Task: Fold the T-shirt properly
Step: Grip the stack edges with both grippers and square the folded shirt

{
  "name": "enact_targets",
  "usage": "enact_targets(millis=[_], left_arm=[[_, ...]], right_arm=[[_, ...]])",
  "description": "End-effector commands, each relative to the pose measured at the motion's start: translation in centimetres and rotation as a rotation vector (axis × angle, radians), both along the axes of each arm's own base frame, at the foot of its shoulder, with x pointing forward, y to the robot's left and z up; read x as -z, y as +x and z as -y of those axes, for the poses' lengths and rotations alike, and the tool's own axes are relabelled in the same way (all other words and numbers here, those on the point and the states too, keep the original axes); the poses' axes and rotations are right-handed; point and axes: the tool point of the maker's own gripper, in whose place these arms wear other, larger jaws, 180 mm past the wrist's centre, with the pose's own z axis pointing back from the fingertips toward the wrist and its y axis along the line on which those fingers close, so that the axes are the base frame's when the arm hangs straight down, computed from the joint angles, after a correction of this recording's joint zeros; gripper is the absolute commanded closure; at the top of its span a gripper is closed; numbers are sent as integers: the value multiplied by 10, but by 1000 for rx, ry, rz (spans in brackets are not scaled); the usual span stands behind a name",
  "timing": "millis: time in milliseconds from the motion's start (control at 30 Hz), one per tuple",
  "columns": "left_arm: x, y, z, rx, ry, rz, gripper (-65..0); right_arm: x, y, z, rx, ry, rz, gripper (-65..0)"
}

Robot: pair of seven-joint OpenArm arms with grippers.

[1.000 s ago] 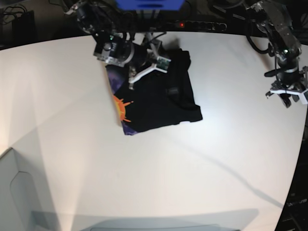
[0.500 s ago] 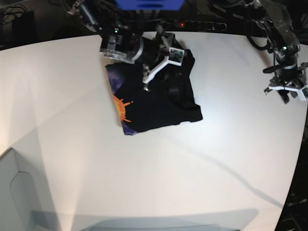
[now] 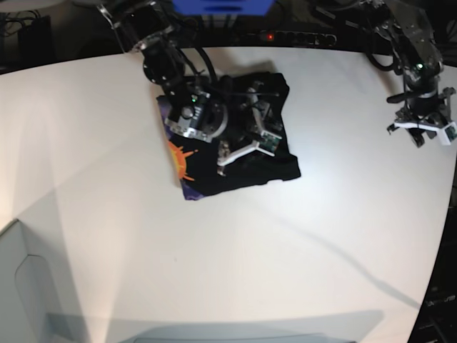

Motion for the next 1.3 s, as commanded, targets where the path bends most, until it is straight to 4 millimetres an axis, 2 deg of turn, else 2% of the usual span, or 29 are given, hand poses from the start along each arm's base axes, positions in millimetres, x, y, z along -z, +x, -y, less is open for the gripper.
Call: enact_targets(millis=[0, 133, 300, 367, 467, 567, 633, 700, 767, 833, 900, 967, 1100, 1267], left_arm=[[-13, 4, -2, 8, 31, 30, -218], [-8, 2, 2, -1, 12, 31, -219], [-7, 2, 3, 0, 8, 30, -219], [-7, 2, 3, 0, 6, 30, -219], [-6, 3, 7, 6, -20, 40, -219], [-5, 7, 15, 23, -90, 78, -219], [-2, 4, 20, 32, -139, 89, -245], [-1, 2, 30, 53, -194, 107, -309], [1, 0, 42, 76, -267, 127, -382], [10, 2, 64, 122, -367, 133, -423], [18, 3, 90, 171, -464, 129, -421], [33, 5, 125, 237, -560, 98, -422], [62, 9, 180, 333, -683, 20, -422], [99, 10, 220, 384, -776, -82, -422]], right_arm=[[-6, 3, -13, -3, 40, -4, -352], [23, -5, -26, -14, 26, -105, -352], [27, -12, -41, -29, 98, -130, -352], [26, -21, -50, -67, 101, -126, -352], [13, -26, -61, -109, 114, -88, -352], [-6, -18, -55, -105, 132, -23, -352], [-25, -12, -51, -100, 153, 34, -352], [-40, -5, -40, -72, 171, 78, -352], [-52, 7, -21, -18, 180, 121, -354], [-57, 21, -1, 33, 171, 152, -354], [-61, 37, 24, 103, 159, 177, -354], [-61, 51, 49, 175, 146, 189, -354], [-52, 68, 98, 321, 117, 177, -354], [-42, 74, 141, 447, 93, 159, -354]])
